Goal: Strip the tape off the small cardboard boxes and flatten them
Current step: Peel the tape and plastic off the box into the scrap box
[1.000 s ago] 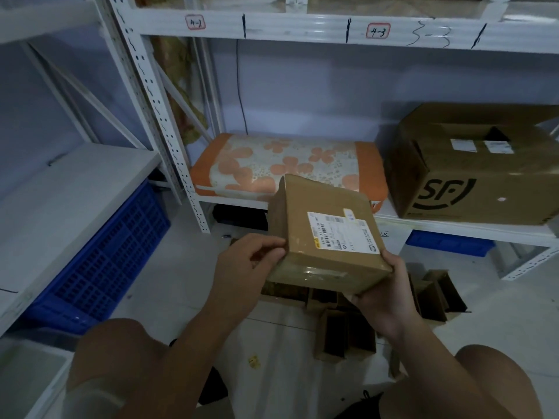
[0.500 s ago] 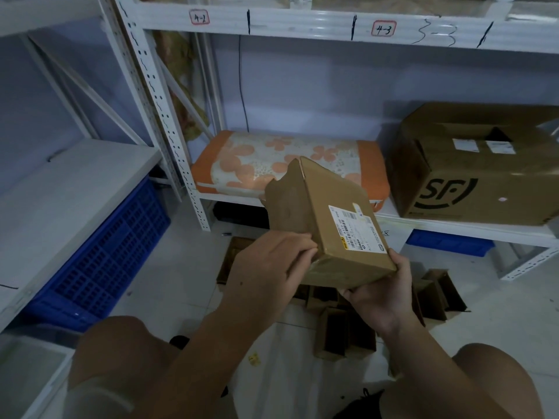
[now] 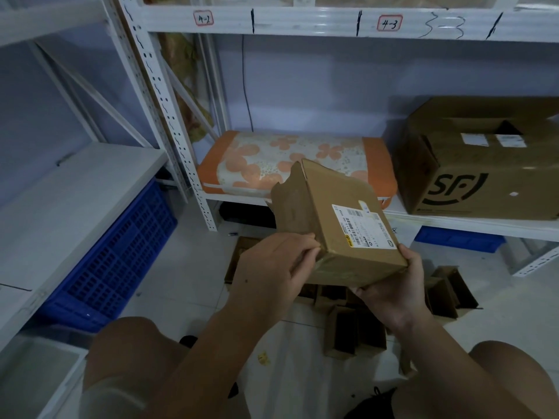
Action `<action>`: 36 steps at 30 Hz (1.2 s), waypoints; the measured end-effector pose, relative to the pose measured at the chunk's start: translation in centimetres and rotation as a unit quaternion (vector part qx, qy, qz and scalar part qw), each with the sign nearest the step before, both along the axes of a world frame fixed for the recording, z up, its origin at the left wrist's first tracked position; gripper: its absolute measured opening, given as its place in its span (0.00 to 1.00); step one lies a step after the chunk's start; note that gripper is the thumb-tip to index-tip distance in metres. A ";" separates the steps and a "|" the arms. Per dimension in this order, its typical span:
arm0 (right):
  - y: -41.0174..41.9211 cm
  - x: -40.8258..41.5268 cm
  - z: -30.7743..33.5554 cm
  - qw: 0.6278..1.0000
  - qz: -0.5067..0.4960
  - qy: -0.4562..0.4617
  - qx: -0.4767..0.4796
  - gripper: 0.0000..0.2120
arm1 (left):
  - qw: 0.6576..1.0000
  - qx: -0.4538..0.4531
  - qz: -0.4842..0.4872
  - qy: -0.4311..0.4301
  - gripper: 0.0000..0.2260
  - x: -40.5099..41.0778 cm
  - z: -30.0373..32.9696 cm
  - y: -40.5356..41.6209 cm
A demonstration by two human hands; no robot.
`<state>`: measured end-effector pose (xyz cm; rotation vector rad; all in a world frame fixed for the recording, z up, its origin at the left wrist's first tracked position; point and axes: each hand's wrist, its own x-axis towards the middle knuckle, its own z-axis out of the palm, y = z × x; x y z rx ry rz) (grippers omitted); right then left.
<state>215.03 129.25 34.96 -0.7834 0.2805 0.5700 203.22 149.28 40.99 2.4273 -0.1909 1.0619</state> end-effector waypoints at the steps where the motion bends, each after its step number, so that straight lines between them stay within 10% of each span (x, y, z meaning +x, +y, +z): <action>1: -0.1 0.0 -0.1 1.000 -0.003 -0.001 -0.003 0.23 | 1.000 -0.018 -0.003 0.005 0.04 0.1 -0.1 0.0; 8: -0.5 0.4 -0.1 0.999 -0.021 -0.025 -0.015 0.24 | 0.921 -0.342 0.019 0.183 0.04 -0.3 1.4 -1.2; 18: -1.1 0.7 -1.0 0.998 -0.052 -0.024 -0.039 0.25 | 0.852 -0.373 -0.003 0.368 0.03 0.7 2.0 0.2; 31: 0.2 0.2 -0.5 1.000 0.011 -0.001 -0.025 0.26 | 0.951 -0.214 -0.115 0.191 0.07 -0.2 2.0 -2.1; 36: -0.2 0.2 -0.9 1.000 0.011 0.004 -0.019 0.25 | 0.931 -0.266 -0.123 0.218 0.05 -0.5 1.8 -1.8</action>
